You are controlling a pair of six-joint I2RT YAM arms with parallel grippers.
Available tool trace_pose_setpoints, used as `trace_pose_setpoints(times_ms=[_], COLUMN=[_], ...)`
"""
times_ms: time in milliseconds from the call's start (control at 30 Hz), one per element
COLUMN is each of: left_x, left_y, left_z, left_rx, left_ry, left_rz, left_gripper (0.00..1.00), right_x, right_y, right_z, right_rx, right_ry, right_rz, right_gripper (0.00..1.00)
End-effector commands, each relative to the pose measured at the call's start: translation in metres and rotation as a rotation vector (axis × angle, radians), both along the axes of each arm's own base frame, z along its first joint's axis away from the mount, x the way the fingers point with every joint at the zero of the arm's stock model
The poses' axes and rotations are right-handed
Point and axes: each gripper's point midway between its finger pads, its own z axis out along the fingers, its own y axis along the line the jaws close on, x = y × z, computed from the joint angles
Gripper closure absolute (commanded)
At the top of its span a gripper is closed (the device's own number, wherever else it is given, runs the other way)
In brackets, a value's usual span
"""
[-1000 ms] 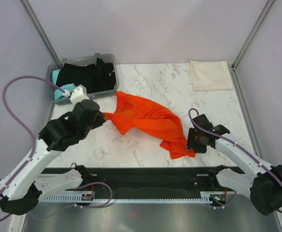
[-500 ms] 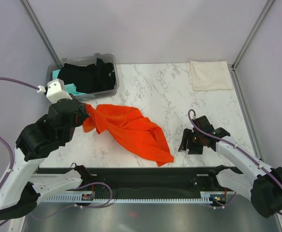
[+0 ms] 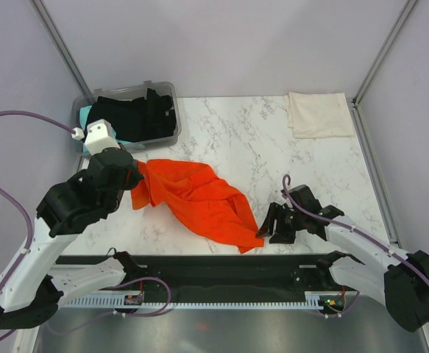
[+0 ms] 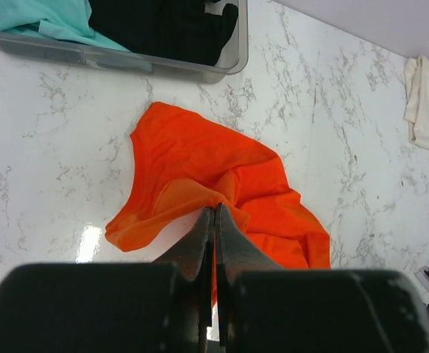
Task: Fold and stack the t-shirts
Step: Flatten the tshirt out
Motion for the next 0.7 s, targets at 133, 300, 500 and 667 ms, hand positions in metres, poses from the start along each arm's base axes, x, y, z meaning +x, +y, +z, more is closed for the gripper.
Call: trace_pose_setpoints(times_ms=[133, 300, 500, 667], left_x=[0.001, 0.006, 0.010, 0.012], left_y=[0.002, -0.006, -0.010, -0.014], left_z=[0.010, 0.009, 0.010, 0.011], left_rx=[-0.005, 0.011, 0.023, 0.029], left_ry=[-0.025, -0.011, -0.010, -0.007], left_rz=[0.005, -0.015, -0.029, -0.039], left_gripper=[0.98, 0.98, 0.98, 0.98], right_x=[-0.006, -0.016, -0.021, -0.017], right_y=[0.006, 0.006, 0.006, 0.011], right_z=[0.009, -0.003, -0.007, -0.011], right_rx=[0.066, 0.059, 0.088, 0.132], right_ry=[-0.018, 0.035, 0.044, 0.031], right_rz=[-0.012, -0.020, -0.084, -0.120], right_gripper=[0.32, 0.42, 0.47, 0.48])
